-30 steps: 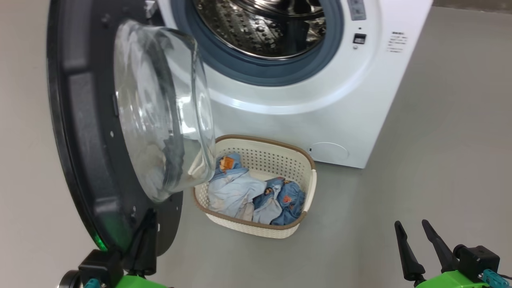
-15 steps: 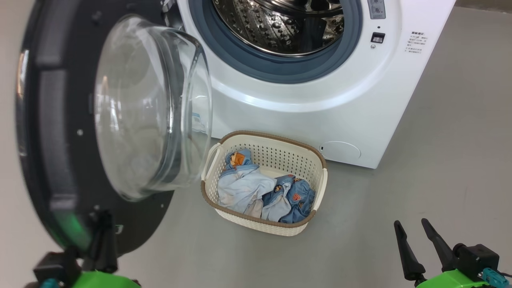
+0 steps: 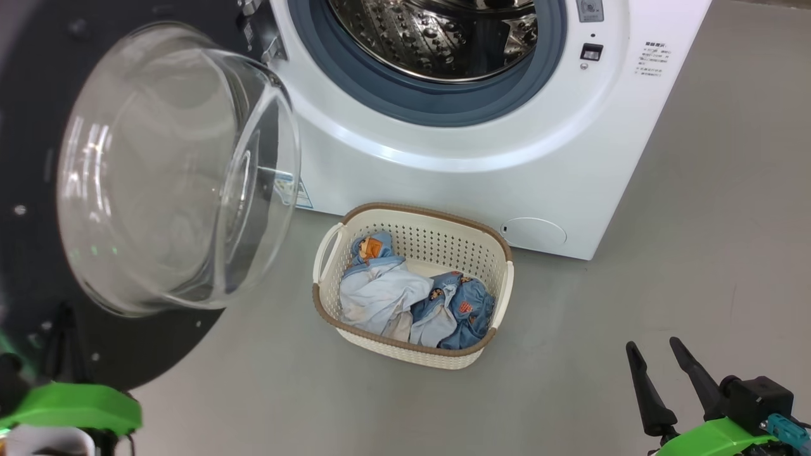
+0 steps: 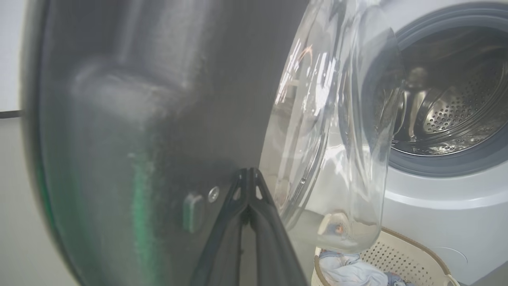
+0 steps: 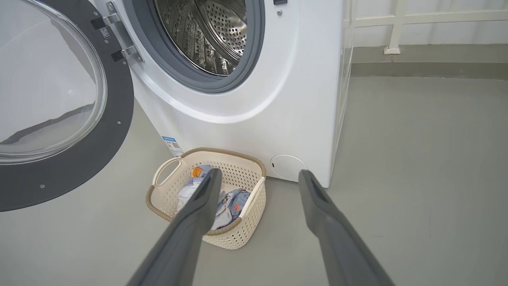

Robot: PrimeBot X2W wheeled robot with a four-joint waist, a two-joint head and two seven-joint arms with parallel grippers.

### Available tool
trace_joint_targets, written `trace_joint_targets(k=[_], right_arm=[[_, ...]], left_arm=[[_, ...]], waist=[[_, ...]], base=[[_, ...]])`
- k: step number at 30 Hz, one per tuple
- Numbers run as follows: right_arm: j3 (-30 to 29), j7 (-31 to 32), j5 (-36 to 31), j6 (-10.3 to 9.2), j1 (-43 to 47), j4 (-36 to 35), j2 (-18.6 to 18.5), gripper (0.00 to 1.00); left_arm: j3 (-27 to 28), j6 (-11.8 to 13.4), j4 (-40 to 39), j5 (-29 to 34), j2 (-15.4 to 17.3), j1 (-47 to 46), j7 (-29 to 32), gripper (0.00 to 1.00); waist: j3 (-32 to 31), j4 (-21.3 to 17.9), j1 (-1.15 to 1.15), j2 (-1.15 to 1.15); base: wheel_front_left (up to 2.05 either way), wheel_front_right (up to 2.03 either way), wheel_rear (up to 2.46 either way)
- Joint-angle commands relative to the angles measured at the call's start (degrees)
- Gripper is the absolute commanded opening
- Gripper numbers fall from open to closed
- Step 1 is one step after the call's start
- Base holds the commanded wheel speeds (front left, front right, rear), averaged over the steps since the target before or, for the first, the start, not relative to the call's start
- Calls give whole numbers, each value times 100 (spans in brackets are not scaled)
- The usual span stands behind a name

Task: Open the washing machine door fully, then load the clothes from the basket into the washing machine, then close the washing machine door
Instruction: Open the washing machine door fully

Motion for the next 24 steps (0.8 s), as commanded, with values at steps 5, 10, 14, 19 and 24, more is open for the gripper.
trace_joint_targets(k=[5,10,14,19,24], right_arm=[[152,73,-27,9,-153,-252,-113,100],[144,189,-25,9,-223,-382,-220,100],[117,270,-43,9,-290,-498,-305,100],[112,332,-64,9,-310,-590,-304,100],[86,361,-64,9,-309,-630,-307,100]], left_arm=[[585,29,327,-148,481,-613,-128,0],[651,-52,880,-112,687,-951,-159,0],[766,-104,1241,-155,785,-1231,-182,0],[848,-159,1539,-151,839,-1452,-198,0],[979,-176,1628,-81,802,-1559,-207,0]], waist=[[65,-15,0,0],[208,-41,0,0],[319,-102,0,0],[393,-162,0,0],[422,-204,0,0]], base=[[0,0,0],[0,0,0],[0,0,0],[0,0,0],[0,0,0]])
